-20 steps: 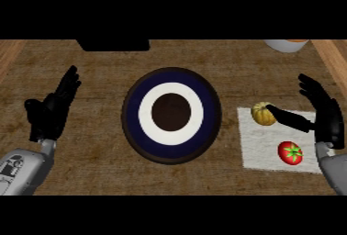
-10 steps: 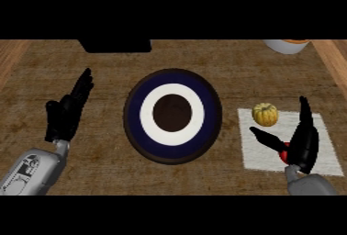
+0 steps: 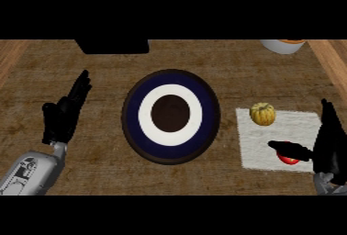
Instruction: Pick the tomato from the placemat and place it in the plate
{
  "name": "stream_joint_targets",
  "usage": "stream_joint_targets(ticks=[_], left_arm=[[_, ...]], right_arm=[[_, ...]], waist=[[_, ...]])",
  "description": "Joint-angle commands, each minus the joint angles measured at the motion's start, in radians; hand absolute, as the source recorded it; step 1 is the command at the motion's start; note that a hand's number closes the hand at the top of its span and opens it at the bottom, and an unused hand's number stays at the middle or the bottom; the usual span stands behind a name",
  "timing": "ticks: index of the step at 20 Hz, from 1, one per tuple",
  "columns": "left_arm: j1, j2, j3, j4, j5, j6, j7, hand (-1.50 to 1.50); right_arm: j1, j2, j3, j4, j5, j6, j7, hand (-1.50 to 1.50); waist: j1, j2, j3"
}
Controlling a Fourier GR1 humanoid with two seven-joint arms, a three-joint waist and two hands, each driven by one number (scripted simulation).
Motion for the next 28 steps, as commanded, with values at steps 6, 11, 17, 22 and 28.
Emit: stream_joint_targets(ticks=[6,11,17,22,28], left_arm=[[0.040,-0.004,0.008,-0.013,-0.014,-0.012,-0.023,0.00],[0.011,-0.034,-0.009,-0.080,-0.036,0.001,0.059,0.00],[-0.012,-0.016,0.062,0.000,-0.025,-0.062,0.014,0.00],[0.058,-0.062,0.030,-0.024,-0.053,-0.050,-0.025,0.00],[0.029,-0.087,0.043,-0.085,-0.097,-0.041,0.047,0.00]], right_arm=[[-0.009,-0.151,-0.065,-0.315,-0.162,0.445,0.403,-1.50],[0.020,-0.097,-0.095,-0.265,-0.192,0.432,0.399,-1.50],[0.007,-0.062,-0.089,-0.199,-0.205,0.486,0.376,-1.50],[0.027,0.001,-0.058,-0.081,-0.202,0.479,0.329,-1.50],[-0.016,0.071,-0.078,0.022,-0.176,0.505,0.275,-1.50]], waist=[[0.009,0.002,0.003],[0.020,0.007,0.006],[0.024,0.011,0.006],[0.030,0.011,0.006],[0.029,0.010,0.007]])
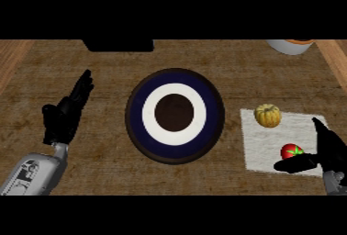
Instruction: Pick the tomato from the placemat and place it in the plate
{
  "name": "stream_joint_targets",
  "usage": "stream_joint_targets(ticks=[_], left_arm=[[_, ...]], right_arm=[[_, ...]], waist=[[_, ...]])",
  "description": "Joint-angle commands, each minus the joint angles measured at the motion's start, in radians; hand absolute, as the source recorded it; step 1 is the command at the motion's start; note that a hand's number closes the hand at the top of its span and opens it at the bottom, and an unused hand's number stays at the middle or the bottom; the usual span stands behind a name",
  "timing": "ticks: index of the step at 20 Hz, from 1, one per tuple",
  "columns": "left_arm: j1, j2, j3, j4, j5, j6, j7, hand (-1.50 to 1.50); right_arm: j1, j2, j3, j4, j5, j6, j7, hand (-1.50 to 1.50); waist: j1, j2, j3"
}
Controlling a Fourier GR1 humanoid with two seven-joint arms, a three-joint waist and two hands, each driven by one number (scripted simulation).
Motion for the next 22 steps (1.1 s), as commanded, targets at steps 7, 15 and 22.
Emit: stream_joint_targets(ticks=[7,15,22], left_arm=[[0.019,-0.065,0.033,0.022,-0.076,-0.019,-0.006,0.00],[0.010,-0.104,0.077,-0.011,-0.125,-0.060,0.025,0.00],[0.011,-0.116,0.133,-0.019,-0.153,-0.111,0.038,0.00]], right_arm=[[0.017,0.097,-0.051,0.092,0.041,0.058,0.018,-1.50],[0.052,0.119,-0.110,0.134,0.125,0.066,-0.103,1.50],[0.062,0.160,-0.150,0.176,0.230,0.051,-0.166,1.50]], waist=[[-0.004,-0.001,0.000],[-0.005,-0.001,0.000],[-0.005,-0.001,0.000]])
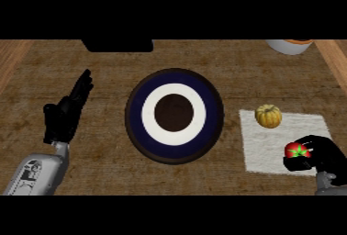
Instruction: Pick the tomato from the placemat and place it in the plate
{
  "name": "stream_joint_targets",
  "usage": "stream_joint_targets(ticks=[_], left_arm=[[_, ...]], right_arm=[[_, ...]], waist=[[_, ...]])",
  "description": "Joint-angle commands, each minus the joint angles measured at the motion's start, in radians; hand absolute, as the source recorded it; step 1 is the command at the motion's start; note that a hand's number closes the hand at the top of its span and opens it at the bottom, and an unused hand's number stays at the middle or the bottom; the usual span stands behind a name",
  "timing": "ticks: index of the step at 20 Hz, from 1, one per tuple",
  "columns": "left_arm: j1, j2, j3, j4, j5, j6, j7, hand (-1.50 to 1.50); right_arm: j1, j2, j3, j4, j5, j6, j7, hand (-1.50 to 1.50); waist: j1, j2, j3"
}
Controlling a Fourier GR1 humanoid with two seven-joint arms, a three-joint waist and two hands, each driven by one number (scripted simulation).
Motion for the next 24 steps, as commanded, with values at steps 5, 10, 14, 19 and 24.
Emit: stream_joint_targets(ticks=[5,10,14,19,24], left_arm=[[-0.014,-0.004,0.044,0.024,0.001,-0.044,0.011,0.00],[-0.012,-0.028,0.026,0.008,-0.013,-0.024,-0.002,0.00],[-0.019,-0.033,0.026,0.056,-0.034,-0.021,-0.017,0.00],[-0.008,-0.032,0.025,-0.023,-0.025,-0.021,0.039,0.00],[0.033,-0.037,0.034,-0.007,-0.031,-0.030,-0.016,0.00]], right_arm=[[0.030,-0.037,0.010,0.011,-0.008,0.052,-0.257,1.50],[0.024,-0.087,0.137,-0.004,-0.053,0.145,-0.616,1.50],[0.017,-0.121,0.064,-0.084,-0.038,0.038,-0.754,1.50],[-0.061,-0.136,-0.090,-0.111,-0.149,-0.035,-0.908,1.50],[-0.118,-0.112,-0.114,-0.162,-0.225,-0.003,-1.011,1.50]], waist=[[-0.002,0.002,0.002],[0.007,0.003,0.004],[-0.014,0.000,0.001],[-0.003,-0.004,0.002],[0.006,-0.001,0.001]])
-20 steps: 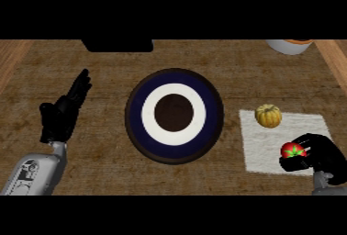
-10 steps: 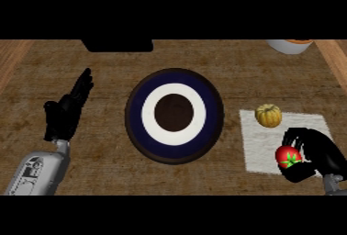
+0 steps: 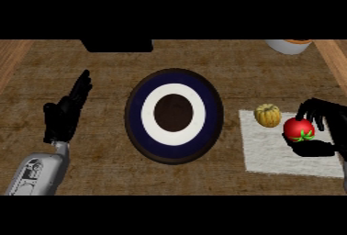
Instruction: Pick the tomato from the placemat and place it in the plate
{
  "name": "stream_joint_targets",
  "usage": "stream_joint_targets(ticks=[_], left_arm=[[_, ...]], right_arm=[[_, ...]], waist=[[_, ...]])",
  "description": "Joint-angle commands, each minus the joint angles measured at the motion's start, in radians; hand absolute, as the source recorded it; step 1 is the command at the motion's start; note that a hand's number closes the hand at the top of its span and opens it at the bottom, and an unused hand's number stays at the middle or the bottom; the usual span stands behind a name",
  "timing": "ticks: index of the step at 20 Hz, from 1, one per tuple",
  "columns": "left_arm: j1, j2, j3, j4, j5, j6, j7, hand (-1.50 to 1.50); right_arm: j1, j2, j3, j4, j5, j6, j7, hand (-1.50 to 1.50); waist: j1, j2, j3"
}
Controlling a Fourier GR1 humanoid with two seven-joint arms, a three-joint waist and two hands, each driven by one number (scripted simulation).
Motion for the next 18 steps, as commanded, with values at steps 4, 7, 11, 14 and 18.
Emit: stream_joint_targets(ticks=[4,7,11,14,18], left_arm=[[0.016,-0.001,-0.011,-0.092,-0.009,-0.018,0.080,0.00],[0.022,-0.019,0.003,-0.023,-0.023,-0.015,-0.006,0.00],[0.038,-0.004,0.016,-0.032,-0.021,-0.036,-0.022,0.00],[0.051,-0.024,0.006,-0.079,-0.030,-0.024,0.032,0.00],[-0.022,-0.030,0.020,-0.024,-0.033,-0.036,0.037,0.00]], right_arm=[[-0.056,0.065,0.004,-0.129,-0.081,0.057,-0.030,1.50],[-0.177,0.101,0.042,-0.122,-0.107,0.143,0.100,1.50],[-0.333,0.234,0.140,-0.019,-0.028,0.114,0.237,1.50],[-0.380,0.283,0.173,-0.033,-0.021,0.149,0.273,1.50],[-0.481,0.440,0.234,0.159,0.062,0.057,0.267,1.50]], waist=[[0.008,-0.001,0.000],[0.010,0.002,-0.001],[0.018,0.004,-0.001],[0.014,0.001,-0.001],[0.016,0.003,-0.001]])
